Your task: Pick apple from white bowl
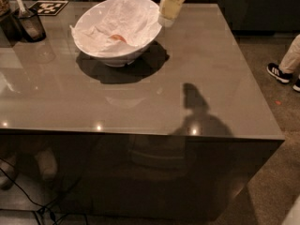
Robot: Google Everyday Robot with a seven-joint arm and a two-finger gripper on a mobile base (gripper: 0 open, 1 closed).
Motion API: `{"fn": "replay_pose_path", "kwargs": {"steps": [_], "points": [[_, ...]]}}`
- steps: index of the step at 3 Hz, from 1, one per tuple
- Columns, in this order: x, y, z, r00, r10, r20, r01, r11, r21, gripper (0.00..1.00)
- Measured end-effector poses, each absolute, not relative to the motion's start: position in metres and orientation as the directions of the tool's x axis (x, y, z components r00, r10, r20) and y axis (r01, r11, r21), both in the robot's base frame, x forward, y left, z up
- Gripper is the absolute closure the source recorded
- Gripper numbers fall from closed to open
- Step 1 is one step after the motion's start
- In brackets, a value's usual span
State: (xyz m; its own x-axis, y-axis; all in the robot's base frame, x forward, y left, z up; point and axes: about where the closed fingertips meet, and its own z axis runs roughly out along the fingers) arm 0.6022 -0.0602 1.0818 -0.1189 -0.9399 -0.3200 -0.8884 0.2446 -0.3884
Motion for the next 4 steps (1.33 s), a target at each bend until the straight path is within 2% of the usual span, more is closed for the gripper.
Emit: {"fn": "replay_pose_path", "kwargs": {"steps": [1,3,4], "points": [[0.627,-0.038,1.080,-0.094,-0.927,-0.362,-0.888,0.242,-0.390,0.00],[0.692,0.016,1.048,-0.084,-0.889,-0.450,-0.926,0.237,-0.294,0.00],[0.705,0.020,1.059,-0.069,-0.872,-0.485,-0.909,0.256,-0.330,0.00]]}}
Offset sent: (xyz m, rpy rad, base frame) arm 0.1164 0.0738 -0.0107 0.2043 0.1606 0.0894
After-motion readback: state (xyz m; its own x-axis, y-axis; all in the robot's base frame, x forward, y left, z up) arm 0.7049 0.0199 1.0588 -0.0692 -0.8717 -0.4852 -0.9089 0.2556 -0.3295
